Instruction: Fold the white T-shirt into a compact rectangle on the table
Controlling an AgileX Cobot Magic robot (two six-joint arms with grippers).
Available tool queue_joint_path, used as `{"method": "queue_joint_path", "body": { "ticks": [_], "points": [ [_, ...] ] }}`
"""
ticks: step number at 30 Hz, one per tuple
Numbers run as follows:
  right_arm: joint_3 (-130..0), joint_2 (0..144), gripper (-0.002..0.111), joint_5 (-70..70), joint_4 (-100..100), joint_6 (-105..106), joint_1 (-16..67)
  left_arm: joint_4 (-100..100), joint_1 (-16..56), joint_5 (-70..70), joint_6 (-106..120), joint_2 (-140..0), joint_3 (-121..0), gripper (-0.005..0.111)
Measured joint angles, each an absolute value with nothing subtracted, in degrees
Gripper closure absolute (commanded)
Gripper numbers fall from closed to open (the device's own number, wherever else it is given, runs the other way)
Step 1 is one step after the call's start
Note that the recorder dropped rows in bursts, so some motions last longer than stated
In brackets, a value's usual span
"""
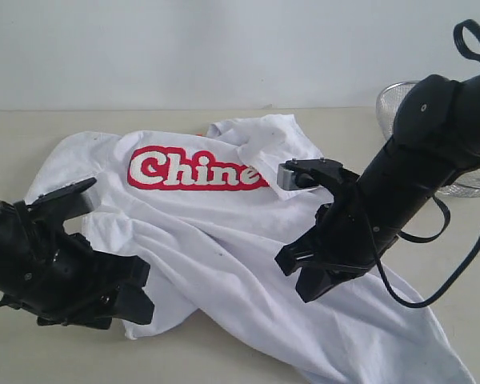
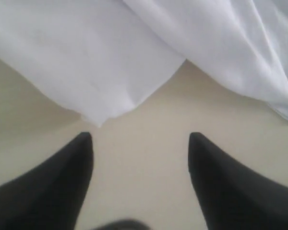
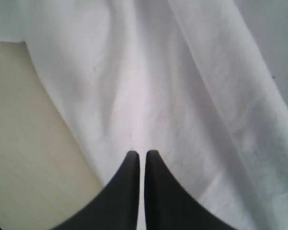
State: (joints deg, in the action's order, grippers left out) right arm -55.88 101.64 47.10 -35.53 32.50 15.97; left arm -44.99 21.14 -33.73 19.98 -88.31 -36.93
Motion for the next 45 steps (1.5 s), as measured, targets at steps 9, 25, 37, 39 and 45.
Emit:
{"method": "queue_joint_path", "body": {
  "ticks": [9, 25, 37, 39, 45],
  "points": [
    [-55.9, 101.6, 0.108, 47.1, -35.5, 32.6, 16.0, -45.1, 21.1, -31.1, 18.3, -93.4, -36.9, 0.047],
    [-55.9, 101.6, 0.108, 47.0, -35.6, 32.6, 16.0, -55.4, 21.1, -29.2, 25.6, -99.0, -41.2, 0.048],
    [-55.9, 101.6, 0.108, 46.6, -35.6, 32.6, 16.0, -55.6, 21.1, -30.4, 27.8, -101.7, -46.8, 0.102],
    [-55.9, 101.6, 0.108, 45.9, -35.6, 32.6, 16.0, -55.6, 21.1, -31.0, 27.8, -100.3, -49.5, 0.102],
    [-55.9, 101.6, 0.108, 45.4, -35.6, 32.6, 16.0, -55.6, 21.1, -32.0, 27.2, -99.8, -57.6, 0.102]
  ]
}}
